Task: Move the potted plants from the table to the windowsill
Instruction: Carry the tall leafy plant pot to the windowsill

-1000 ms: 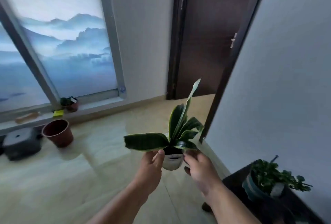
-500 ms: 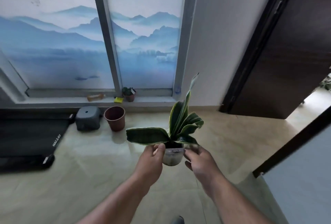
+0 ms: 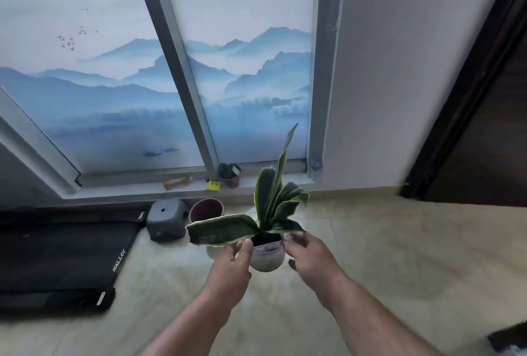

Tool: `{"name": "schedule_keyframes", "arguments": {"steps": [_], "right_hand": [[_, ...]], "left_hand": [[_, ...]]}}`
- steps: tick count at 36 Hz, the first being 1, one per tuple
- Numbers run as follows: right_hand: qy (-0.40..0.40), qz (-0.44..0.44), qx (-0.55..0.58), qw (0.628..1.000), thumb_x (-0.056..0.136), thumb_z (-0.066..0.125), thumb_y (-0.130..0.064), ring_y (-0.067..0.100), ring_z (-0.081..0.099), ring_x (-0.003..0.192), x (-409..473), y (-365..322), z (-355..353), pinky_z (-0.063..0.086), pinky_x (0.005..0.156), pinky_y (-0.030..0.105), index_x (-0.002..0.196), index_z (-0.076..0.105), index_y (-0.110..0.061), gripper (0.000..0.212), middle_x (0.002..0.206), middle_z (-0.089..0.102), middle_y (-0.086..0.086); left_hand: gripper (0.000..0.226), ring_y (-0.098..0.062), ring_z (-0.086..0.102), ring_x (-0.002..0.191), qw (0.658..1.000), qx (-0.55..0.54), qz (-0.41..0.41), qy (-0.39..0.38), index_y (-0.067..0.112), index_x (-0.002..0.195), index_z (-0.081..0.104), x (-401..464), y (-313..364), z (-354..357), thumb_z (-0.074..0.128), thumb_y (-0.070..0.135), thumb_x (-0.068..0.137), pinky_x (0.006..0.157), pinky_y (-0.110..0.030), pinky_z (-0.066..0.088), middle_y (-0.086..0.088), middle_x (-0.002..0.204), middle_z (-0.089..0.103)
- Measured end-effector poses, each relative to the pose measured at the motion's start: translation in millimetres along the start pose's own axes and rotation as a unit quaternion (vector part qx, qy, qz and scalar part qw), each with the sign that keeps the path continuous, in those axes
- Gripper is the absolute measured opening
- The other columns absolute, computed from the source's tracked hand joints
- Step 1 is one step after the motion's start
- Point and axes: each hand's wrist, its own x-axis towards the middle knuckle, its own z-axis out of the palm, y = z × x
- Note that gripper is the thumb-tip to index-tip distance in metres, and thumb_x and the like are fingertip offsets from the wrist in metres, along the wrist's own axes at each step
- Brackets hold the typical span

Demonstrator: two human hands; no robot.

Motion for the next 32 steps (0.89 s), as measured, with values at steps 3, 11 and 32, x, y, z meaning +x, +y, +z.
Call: {"name": "schedule_keyframes", "arguments": {"steps": [3,11,32], "right_hand": [[-0.005,0.002,-0.003,1.000,0.099,0.058,-0.023,0.009,0.067,0.105,30.0,-19.6,3.0,0.051,0.102,0.039,0.099,0.074,-0.024,0.016,0.098,0.077,-0.013],[0.007,0.011,-0.027,1.000,0.098,0.060,-0.023,0.017,0.067,0.107,127.4,-57.5,12.5,0.051,0.102,0.043,0.099,0.072,-0.022,0.012,0.103,0.075,-0.005],[0.033,0.070,-0.038,0.996,0.099,0.061,-0.018,0.045,0.053,0.125,401.2,-136.4,105.2,0.047,0.082,0.037,0.094,0.069,-0.020,0.010,0.099,0.072,0.008]], "left_hand": [[0.013,0.001,0.057,0.097,1.000,-0.013,0.000,0.003,0.029,0.104,0.060,29.9,13.8,0.2,0.050,0.036,0.101,0.096,-0.042,0.054,0.018,0.106,0.061],[0.013,0.004,0.056,0.092,1.000,-0.015,-0.004,-0.006,0.031,0.090,0.060,129.6,42.9,2.0,0.052,0.034,0.100,0.095,-0.044,0.055,0.021,0.098,0.062],[0.024,-0.011,0.057,0.116,0.997,-0.027,-0.064,-0.032,0.028,0.116,0.056,437.3,87.2,-53.2,0.053,0.043,0.098,0.107,-0.044,0.046,0.015,0.115,0.061]]}}
